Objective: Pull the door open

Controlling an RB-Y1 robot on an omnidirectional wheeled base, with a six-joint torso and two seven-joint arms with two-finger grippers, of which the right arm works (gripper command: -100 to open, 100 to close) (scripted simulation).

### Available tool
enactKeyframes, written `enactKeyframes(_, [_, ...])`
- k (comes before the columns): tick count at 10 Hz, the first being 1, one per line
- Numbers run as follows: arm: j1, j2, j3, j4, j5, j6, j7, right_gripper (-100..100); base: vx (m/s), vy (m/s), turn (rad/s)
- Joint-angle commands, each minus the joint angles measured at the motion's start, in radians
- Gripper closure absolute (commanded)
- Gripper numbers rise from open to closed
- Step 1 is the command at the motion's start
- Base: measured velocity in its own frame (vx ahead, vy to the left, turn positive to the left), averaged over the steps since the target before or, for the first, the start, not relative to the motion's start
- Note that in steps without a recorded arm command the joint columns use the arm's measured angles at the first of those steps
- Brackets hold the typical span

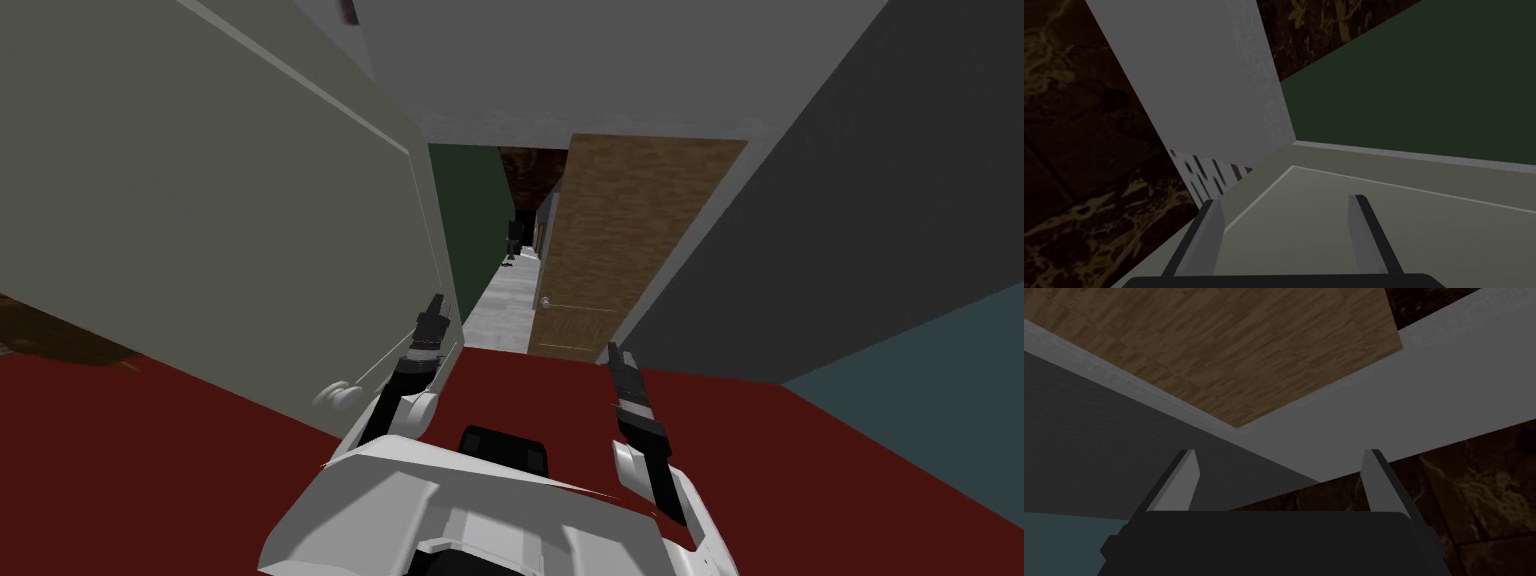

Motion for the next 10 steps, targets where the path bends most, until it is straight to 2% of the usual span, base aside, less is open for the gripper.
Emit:
enactKeyframes(1, [-0.012, -0.004, -0.024, 0.045, 0.018, -0.011, 0.033, -100, 0.104, 0.006, 0.131])
enactKeyframes(10, [-0.087, 0.006, -0.139, 0.269, 0.126, -0.049, 0.213, -100, 0.105, -0.006, 0.113])
